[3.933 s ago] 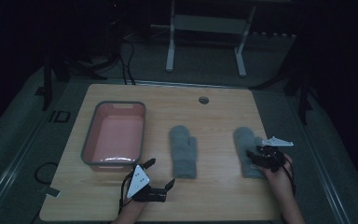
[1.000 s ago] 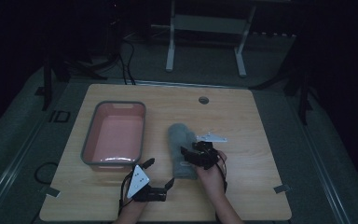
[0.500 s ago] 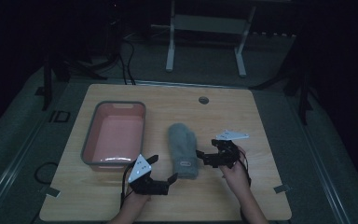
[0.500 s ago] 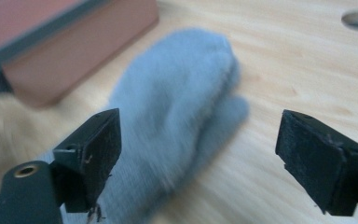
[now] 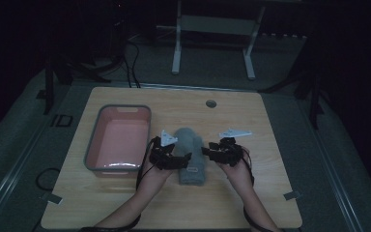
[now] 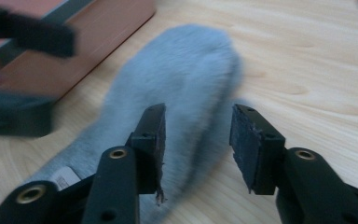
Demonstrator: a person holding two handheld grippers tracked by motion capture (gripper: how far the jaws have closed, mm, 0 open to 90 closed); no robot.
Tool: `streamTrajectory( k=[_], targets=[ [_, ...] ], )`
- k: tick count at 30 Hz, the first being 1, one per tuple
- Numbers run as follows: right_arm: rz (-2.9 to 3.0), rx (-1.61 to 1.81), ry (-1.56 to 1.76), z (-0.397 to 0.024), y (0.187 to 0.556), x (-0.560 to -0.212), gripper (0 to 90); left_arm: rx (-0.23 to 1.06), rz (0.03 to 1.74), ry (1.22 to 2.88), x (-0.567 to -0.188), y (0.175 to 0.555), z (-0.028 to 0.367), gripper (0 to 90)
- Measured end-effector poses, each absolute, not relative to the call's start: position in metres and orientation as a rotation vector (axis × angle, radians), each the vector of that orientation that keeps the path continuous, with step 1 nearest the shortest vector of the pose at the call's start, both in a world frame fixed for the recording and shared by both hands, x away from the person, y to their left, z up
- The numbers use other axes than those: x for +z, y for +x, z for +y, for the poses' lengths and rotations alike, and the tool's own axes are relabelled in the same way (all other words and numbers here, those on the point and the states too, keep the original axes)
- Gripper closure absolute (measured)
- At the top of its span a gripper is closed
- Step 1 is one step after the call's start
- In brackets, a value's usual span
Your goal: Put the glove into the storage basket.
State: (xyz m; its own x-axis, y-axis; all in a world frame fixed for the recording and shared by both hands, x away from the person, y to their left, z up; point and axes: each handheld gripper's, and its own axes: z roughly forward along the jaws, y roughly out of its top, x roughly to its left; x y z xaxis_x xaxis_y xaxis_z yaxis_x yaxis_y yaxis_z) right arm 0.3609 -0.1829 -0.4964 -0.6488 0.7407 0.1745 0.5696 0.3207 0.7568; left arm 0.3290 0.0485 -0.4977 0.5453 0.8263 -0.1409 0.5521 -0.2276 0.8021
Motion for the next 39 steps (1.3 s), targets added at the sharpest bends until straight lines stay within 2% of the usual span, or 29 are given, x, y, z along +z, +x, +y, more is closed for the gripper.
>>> streamTrajectory(
  k=[4, 5, 9, 18, 19, 21, 25, 29, 33, 39],
  targets=[
    [2.417, 1.169, 1.2, -0.17, 0.366, -0.508, 58.7, 0.393, 1.153, 1.945, -0.504, 0.342, 0.044, 21.8],
    [2.42, 1.132, 1.211, -0.168, 0.367, -0.513, 61.8, 0.401, 1.169, 1.963, -0.508, 0.345, 0.043, 24.4],
    [2.482, 1.073, 1.302, -0.172, 0.374, -0.533, 57.9, 0.37, 1.213, 2.022, -0.524, 0.353, 0.04, 30.5],
    [2.574, 1.079, 1.351, -0.176, 0.388, -0.545, 42.0, 0.196, 1.281, 2.027, -0.547, 0.367, 0.044, 31.5],
    [2.579, 1.077, 1.35, -0.176, 0.389, -0.546, 40.9, 0.185, 1.271, 2.03, -0.549, 0.368, 0.044, 32.7],
    [2.594, 1.095, 1.317, -0.175, 0.391, -0.548, 41.5, 0.14, 1.257, 2.03, -0.551, 0.369, 0.045, 40.9],
    [2.634, 1.122, 1.252, -0.17, 0.389, -0.548, 64.6, 0.089, 1.218, 2.028, -0.554, 0.371, 0.044, 54.2],
    [2.609, 1.102, 1.173, -0.165, 0.382, -0.546, 76.6, 0.047, 1.193, 2.013, -0.555, 0.372, 0.046, 69.6],
    [2.58, 1.11, 1.166, -0.164, 0.378, -0.546, 80.0, 0.058, 1.17, 1.99, -0.556, 0.369, 0.047, 77.9],
    [2.562, 1.16, 1.165, -0.168, 0.374, -0.539, 81.6, 0.048, 1.152, 1.979, -0.548, 0.368, 0.049, 80.6]
  ],
)
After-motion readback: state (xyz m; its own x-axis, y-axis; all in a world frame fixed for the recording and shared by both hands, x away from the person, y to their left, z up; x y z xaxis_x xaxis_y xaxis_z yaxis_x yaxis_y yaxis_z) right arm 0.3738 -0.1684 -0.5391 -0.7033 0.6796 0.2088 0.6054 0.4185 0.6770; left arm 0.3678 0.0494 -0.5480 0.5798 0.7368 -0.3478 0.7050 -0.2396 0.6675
